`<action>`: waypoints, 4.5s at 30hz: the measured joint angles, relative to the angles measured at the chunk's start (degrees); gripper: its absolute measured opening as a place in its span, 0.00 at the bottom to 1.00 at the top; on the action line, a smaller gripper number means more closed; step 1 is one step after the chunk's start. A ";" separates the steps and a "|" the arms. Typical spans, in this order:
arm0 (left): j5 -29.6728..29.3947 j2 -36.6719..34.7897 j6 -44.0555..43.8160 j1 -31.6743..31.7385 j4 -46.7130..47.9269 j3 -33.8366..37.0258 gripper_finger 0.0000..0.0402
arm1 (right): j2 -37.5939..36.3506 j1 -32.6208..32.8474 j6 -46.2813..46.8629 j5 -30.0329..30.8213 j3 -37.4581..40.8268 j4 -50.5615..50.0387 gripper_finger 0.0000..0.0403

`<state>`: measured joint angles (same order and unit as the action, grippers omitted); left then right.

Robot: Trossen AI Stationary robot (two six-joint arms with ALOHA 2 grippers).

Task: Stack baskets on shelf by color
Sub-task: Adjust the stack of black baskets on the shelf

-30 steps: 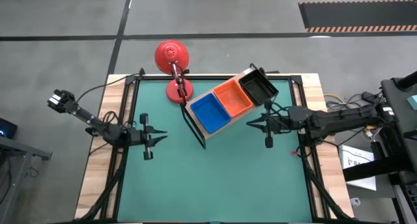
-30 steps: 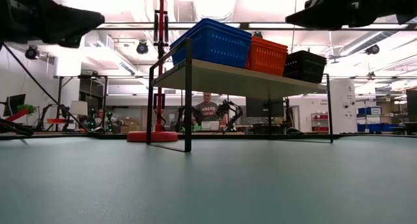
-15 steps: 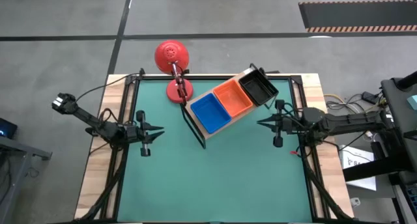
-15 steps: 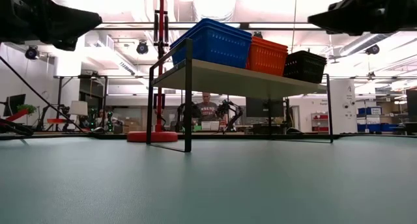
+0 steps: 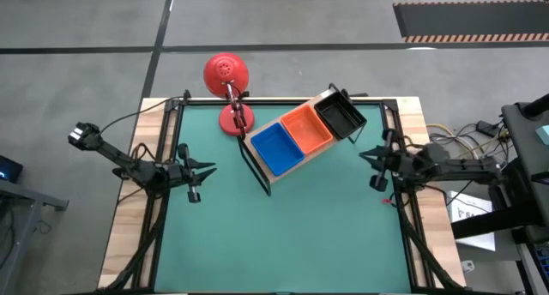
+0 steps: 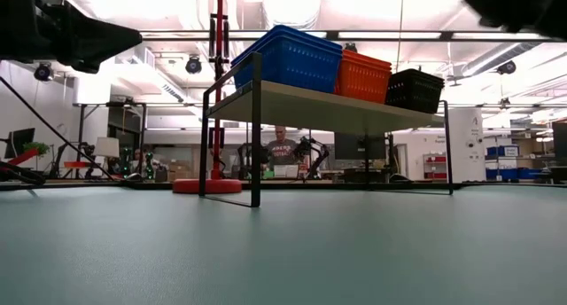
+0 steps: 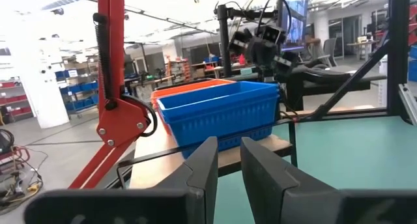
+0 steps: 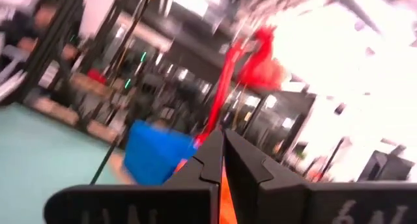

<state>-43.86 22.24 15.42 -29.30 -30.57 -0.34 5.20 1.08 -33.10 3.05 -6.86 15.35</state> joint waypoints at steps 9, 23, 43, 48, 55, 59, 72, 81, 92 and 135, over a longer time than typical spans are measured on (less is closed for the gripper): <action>0.00 0.37 0.31 -0.02 0.63 0.04 0.13 | -4.65 0.00 -0.53 -0.39 1.35 2.85 0.02; 0.04 0.55 0.18 -0.02 0.66 0.09 0.13 | -4.51 0.00 6.52 2.57 6.15 5.90 0.02; 0.07 0.61 0.20 -0.02 0.66 0.09 0.13 | -2.06 0.00 6.09 2.91 6.15 5.85 0.02; 0.07 0.61 0.22 -0.02 0.66 0.09 0.13 | -2.06 0.00 6.09 2.91 6.18 5.86 0.02; 0.07 0.61 0.22 -0.02 0.66 0.09 0.13 | -2.06 0.00 6.09 2.90 6.18 5.88 0.02; 0.08 0.61 0.22 -0.02 0.66 0.09 0.13 | -2.06 0.00 6.09 2.91 6.18 5.86 0.02; 0.09 0.61 0.22 -0.02 0.66 0.09 0.13 | -2.04 0.00 6.09 2.89 6.18 5.88 0.02; 0.09 0.61 0.22 -0.02 0.66 0.09 0.13 | -2.04 0.00 6.09 2.89 6.18 5.86 0.02; 0.09 0.61 0.22 -0.02 0.66 0.09 0.13 | -2.04 0.00 6.09 2.89 6.18 5.88 0.02; 0.09 0.61 0.22 -0.02 0.68 0.10 0.13 | 26.39 0.64 58.94 33.02 -23.34 -39.10 0.02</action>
<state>-43.77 22.85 15.64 -29.32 -29.89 -0.24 31.59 1.72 25.84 36.07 -30.21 -23.75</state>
